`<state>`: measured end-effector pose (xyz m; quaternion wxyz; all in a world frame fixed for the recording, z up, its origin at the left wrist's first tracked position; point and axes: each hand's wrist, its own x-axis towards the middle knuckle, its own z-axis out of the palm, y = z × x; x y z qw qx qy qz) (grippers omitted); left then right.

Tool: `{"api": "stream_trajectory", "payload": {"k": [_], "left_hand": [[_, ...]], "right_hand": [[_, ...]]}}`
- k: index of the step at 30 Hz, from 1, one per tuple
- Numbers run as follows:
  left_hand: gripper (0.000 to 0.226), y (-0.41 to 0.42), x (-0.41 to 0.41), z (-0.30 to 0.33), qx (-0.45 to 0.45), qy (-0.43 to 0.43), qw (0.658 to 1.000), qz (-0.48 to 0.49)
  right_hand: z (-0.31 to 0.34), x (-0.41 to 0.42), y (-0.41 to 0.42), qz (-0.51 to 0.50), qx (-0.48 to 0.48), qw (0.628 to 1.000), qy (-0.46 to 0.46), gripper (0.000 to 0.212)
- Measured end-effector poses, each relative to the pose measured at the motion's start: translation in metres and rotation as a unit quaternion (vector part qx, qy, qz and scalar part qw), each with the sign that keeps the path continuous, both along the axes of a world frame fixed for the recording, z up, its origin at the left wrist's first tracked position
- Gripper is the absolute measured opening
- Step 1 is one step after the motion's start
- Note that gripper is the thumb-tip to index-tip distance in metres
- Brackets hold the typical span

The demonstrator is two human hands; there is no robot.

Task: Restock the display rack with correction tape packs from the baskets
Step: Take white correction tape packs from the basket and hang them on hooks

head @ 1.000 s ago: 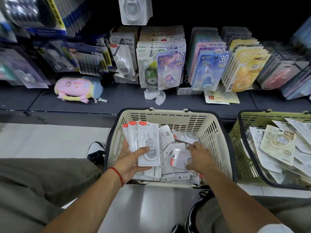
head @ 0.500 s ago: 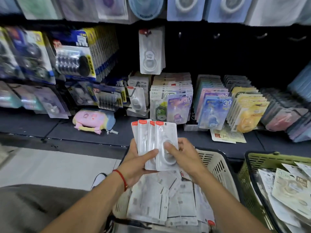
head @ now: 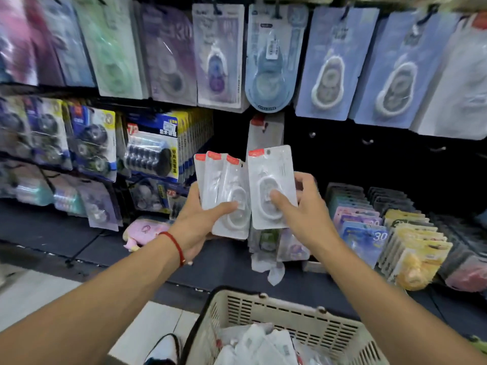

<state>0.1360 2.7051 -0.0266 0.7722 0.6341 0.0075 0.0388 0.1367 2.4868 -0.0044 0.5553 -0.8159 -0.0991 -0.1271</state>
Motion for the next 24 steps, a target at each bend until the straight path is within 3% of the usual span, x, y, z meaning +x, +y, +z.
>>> {"api": "stream_trajectory", "payload": {"k": [6,11,15,19,21,24], "left_hand": [[0.100,0.014,0.006,0.009,0.034,-0.070,0.988,0.131],[0.068,0.018,0.006,0.003,0.069,-0.112,0.978,0.162],[0.064,0.024,0.007,0.001,0.077,-0.125,0.973,0.177],[0.065,0.024,0.006,0.000,0.083,-0.126,0.974,0.169],[0.066,0.020,0.005,0.000,0.066,-0.119,0.979,0.153],[0.073,0.010,0.003,0.002,-0.012,-0.102,0.990,0.102]], "right_hand": [[0.019,0.030,0.007,-0.012,-0.012,0.999,-0.031,0.040],[0.018,0.046,0.024,-0.034,0.021,0.999,-0.037,0.040],[0.011,0.053,0.029,-0.061,0.008,0.997,-0.044,0.049],[0.002,0.056,0.028,-0.097,-0.126,0.987,-0.011,0.077],[-0.001,0.054,0.028,-0.106,-0.181,0.977,-0.026,0.068],[0.002,0.051,0.031,0.011,-0.131,0.991,0.016,0.041]]}}
